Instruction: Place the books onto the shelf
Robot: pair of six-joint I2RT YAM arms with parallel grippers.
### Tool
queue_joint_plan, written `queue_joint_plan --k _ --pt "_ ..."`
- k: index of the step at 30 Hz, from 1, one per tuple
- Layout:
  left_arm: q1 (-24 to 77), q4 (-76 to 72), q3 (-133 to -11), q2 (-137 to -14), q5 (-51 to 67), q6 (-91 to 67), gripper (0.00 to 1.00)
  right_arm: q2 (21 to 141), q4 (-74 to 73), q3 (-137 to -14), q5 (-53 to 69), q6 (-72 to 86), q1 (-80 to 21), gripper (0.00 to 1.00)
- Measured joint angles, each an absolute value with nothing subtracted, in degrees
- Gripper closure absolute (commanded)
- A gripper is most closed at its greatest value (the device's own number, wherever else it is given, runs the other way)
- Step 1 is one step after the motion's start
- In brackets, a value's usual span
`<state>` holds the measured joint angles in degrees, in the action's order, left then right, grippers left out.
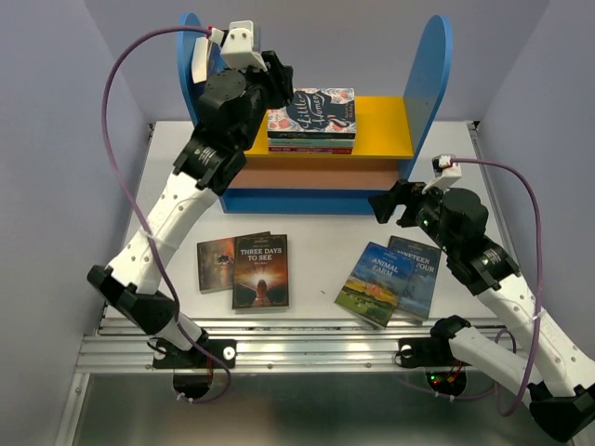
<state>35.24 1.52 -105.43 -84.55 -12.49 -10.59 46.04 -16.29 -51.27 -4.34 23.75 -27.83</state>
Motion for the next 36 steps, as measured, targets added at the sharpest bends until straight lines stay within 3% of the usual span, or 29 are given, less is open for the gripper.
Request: queue_joint_plan --k 1,3,9,18,36 --pt "35.3 3.1 -106.5 -86.4 -14.7 -10.8 0.71 46.0 -16.3 -51.2 -4.6 23.7 -27.8 0.00" --pt "35.2 5.5 -107.8 -89.0 -18.1 -11.4 0.83 45.9 -16.3 -51.1 -4.9 23.7 -27.8 0.00" --pt "35.1 13.1 -116.1 -96.1 -26.7 -12.6 1.00 45.7 -16.5 -50.8 -6.0 23.7 -27.8 0.00" --pt "31.6 21.1 -122.7 -101.4 -34.6 -18.2 1.00 45.7 -17.7 -50.8 -7.2 23.7 -27.8 0.00" --pt "29.1 31.4 -121.2 -103.9 -39.2 -25.5 1.00 45.8 -18.0 -50.8 -8.4 23.5 -27.8 0.00"
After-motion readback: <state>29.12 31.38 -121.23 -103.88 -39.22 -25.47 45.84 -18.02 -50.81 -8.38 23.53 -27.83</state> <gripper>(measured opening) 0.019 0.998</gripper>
